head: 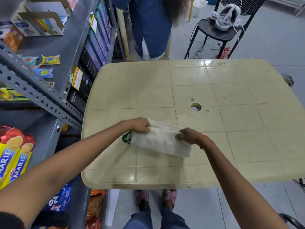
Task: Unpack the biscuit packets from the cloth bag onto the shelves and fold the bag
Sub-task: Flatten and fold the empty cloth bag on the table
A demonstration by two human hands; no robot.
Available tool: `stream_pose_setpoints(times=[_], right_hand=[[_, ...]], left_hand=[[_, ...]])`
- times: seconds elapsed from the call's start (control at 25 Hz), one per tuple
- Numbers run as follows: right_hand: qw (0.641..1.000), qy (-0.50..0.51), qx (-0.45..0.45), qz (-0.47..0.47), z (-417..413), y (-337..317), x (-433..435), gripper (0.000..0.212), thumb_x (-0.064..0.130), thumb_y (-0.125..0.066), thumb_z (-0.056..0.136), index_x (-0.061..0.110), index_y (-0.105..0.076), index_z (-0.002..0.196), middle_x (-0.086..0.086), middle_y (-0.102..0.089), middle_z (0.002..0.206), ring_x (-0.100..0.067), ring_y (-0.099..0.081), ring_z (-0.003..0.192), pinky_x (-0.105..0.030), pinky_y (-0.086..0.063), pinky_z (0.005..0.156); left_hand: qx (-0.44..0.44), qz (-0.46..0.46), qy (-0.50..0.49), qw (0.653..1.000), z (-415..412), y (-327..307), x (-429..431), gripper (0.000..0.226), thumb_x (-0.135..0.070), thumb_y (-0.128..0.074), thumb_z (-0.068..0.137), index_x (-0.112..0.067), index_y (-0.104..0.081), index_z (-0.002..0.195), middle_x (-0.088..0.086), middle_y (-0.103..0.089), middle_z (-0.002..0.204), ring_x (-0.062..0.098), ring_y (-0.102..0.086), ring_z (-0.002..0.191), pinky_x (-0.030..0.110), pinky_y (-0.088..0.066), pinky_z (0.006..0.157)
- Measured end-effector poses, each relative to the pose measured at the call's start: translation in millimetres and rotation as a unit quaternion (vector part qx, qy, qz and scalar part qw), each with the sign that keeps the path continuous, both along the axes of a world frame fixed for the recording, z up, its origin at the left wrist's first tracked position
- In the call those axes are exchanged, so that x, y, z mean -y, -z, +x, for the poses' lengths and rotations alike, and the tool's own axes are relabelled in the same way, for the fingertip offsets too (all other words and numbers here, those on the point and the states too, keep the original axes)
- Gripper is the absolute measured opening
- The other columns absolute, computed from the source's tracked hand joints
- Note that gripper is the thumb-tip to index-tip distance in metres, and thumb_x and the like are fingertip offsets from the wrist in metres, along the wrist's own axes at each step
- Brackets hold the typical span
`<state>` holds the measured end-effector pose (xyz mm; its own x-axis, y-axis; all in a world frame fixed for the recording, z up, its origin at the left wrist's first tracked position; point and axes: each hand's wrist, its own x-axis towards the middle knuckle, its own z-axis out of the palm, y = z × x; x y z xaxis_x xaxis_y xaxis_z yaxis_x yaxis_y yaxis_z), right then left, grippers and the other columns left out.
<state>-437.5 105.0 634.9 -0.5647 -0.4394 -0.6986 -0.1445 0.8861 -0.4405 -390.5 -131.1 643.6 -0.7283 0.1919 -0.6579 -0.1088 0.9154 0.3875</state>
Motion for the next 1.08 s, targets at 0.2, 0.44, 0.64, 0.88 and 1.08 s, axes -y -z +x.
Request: stream_pose_setpoints(times=[0.2,0.44,0.64,0.88,1.08], right_hand=[[0.953,0.101,-0.285,0.028,-9.3,25.9,23.1,0.026,0.019,-0.035,0.097,0.004,-0.053,0.107,-0.021,-0.064,0.109,-0.037,-0.059,0.098,-0.037,-0.042,0.072],[0.917,-0.011,-0.399,0.021,9.2,53.1,31.1,0.065,0.042,-0.034,0.096,0.013,-0.011,0.150,-0.014,-0.008,0.161,-0.030,-0.008,0.149,-0.052,-0.012,0.118],[0.952,-0.124,-0.267,0.087,23.3,93.4,19.3,0.098,0.078,-0.030,0.078,0.027,0.014,0.149,-0.009,0.022,0.158,-0.034,0.017,0.146,-0.063,-0.003,0.116],[0.954,-0.135,-0.252,0.084,16.3,94.8,37.8,0.077,0.065,-0.034,0.087,0.039,0.007,0.147,-0.008,0.021,0.159,-0.037,0.018,0.145,-0.070,-0.006,0.112],[0.940,-0.251,-0.226,0.051,74.2,88.0,83.1,0.081,0.075,-0.025,0.083,0.040,0.008,0.147,-0.011,0.027,0.156,-0.040,0.024,0.143,-0.072,0.005,0.108]], left_hand=[[-0.185,0.043,-0.239,0.952,-18.0,24.6,8.8,0.025,-0.016,-0.043,0.094,-0.013,-0.062,0.109,0.006,-0.066,0.111,0.026,-0.058,0.101,0.035,-0.045,0.084],[-0.340,-0.139,-0.132,0.921,-28.9,42.2,-18.7,0.042,-0.027,-0.029,0.097,-0.023,-0.042,0.137,0.003,-0.043,0.148,0.022,-0.035,0.138,0.046,-0.018,0.115],[-0.255,-0.189,0.162,0.934,18.5,89.9,-8.4,0.088,-0.075,-0.025,0.082,-0.027,-0.002,0.151,0.005,0.003,0.162,0.031,0.002,0.149,0.059,-0.002,0.117],[-0.209,-0.201,0.100,0.952,24.1,89.3,-4.0,0.063,-0.048,-0.030,0.095,-0.037,0.000,0.150,0.001,0.006,0.162,0.035,0.004,0.148,0.063,-0.018,0.112],[-0.219,-0.224,0.039,0.949,120.9,73.9,32.6,0.061,-0.046,-0.036,0.089,-0.034,-0.025,0.148,0.007,-0.021,0.159,0.041,-0.021,0.143,0.064,-0.036,0.100]])
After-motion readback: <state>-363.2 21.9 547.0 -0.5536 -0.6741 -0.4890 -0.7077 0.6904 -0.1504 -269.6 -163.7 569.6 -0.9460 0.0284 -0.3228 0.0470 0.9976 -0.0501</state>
